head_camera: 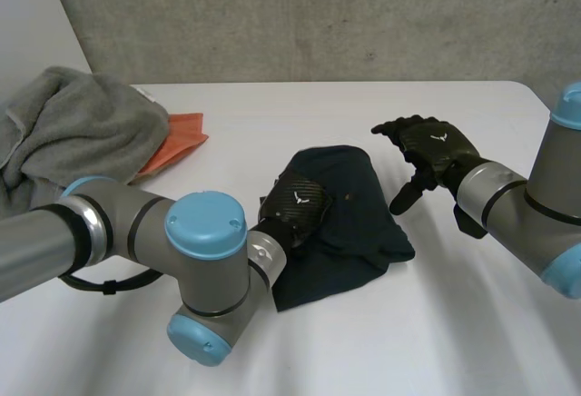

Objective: Fold the laundry.

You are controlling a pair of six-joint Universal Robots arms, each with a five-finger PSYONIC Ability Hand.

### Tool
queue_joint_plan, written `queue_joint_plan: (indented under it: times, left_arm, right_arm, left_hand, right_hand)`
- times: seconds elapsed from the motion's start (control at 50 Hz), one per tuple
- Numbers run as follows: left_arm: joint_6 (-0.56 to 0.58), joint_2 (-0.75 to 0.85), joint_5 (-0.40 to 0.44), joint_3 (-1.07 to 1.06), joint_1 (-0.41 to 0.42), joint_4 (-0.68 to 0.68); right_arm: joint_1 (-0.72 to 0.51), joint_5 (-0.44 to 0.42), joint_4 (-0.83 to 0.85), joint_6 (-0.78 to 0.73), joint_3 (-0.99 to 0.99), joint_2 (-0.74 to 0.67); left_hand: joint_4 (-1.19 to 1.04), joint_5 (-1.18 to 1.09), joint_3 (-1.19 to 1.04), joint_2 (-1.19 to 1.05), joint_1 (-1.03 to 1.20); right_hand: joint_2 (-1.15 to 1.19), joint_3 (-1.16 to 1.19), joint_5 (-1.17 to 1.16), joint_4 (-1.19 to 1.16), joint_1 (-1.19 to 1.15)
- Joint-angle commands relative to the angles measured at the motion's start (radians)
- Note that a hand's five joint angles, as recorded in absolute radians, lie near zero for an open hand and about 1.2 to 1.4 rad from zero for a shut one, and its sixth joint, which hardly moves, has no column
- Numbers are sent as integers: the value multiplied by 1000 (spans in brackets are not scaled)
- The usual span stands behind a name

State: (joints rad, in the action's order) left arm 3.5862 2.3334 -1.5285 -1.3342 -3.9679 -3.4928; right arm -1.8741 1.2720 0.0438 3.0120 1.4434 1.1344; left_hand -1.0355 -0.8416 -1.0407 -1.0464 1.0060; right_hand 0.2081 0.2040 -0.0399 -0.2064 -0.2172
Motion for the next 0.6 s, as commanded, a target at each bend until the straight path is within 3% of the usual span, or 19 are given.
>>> queue_joint_plan:
  times: [0.02, 0.16, 0.24, 0.36, 0.38, 0.4, 0.44, 0.48, 0.6]
  left_arm:
    - [88, -52, -15, -46, -11, 17]
    - [134, -216, -13, -172, -20, 27]
    - [148, -288, 28, -250, -27, 34]
    - [151, -299, 68, -293, -33, 90]
    - [151, -299, 67, -295, -34, 101]
    - [151, -302, 61, -295, -37, 119]
    - [151, -305, 53, -290, -45, 133]
    - [140, -322, 36, -269, -56, 135]
    - [45, -350, 11, -174, -77, 135]
  right_arm:
    - [-28, 4, -62, -2, -98, -41]
    - [-82, -34, -243, -54, -274, -162]
    - [-112, -33, -317, -96, -359, -255]
    - [-132, 52, -288, -142, -379, -349]
    - [-132, 62, -274, -146, -374, -357]
    - [-131, 82, -250, -154, -365, -364]
    - [-129, 90, -226, -157, -353, -364]
    - [-126, 87, -208, -156, -342, -352]
    - [-114, 41, -151, -96, -291, -230]
  left_hand:
    - [-361, -380, -356, -350, 390]
    - [-361, -380, -356, -350, 390]
    - [-361, -380, -356, -350, 390]
    - [-320, -340, -315, -309, 350]
    - [-215, -235, -210, -204, 245]
    - [108, 89, 113, 119, -79]
    - [523, 504, 529, 534, -494]
    - [803, 784, 809, 814, -774]
    - [861, 842, 866, 872, -831]
  right_hand:
    - [-34, -29, 40, 32, 43]
    - [-34, -29, 40, 32, 43]
    - [-34, -29, 40, 32, 43]
    - [-34, -29, 40, 32, 43]
    - [-34, -29, 40, 32, 43]
    - [-34, -29, 40, 32, 43]
    - [-34, -29, 40, 32, 43]
    - [-34, -29, 40, 32, 43]
    - [-34, -29, 40, 32, 43]
